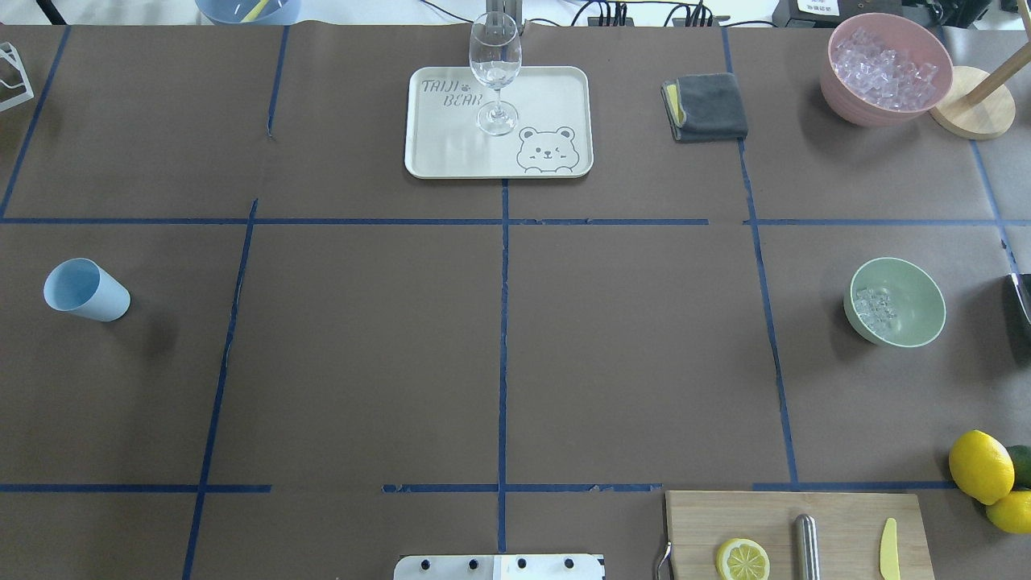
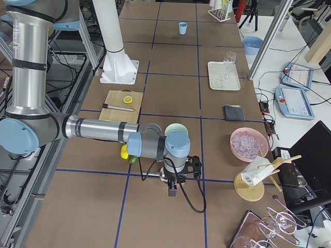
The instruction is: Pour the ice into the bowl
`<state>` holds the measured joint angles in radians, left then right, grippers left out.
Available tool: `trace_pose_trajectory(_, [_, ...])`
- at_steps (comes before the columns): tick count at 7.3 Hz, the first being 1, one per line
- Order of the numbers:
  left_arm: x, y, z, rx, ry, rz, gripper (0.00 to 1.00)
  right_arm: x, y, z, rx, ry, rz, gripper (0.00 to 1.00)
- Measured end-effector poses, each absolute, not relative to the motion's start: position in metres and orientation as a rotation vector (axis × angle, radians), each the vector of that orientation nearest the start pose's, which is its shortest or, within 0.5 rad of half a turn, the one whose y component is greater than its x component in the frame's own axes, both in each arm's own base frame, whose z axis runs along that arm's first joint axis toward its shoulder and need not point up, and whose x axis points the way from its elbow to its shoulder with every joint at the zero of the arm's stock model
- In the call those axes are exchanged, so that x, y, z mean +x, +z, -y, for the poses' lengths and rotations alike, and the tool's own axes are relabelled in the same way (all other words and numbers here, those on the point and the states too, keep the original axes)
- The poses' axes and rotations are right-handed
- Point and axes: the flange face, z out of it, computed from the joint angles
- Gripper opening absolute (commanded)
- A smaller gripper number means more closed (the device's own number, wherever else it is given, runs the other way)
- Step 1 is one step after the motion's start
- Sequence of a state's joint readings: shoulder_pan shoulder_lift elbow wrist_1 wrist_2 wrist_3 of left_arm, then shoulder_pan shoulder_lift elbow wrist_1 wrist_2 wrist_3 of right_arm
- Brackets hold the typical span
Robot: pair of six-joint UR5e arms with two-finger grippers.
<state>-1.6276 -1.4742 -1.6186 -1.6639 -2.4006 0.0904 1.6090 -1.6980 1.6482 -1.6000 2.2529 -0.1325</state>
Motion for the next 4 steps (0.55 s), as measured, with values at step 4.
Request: trace_pose_trajectory(4, [-0.0854, 0.6671, 0.4493, 0.104, 0.051, -0.824, 1.00, 0.0861, 0.6959, 0.4234, -0.035, -0.057, 0.687, 1.00])
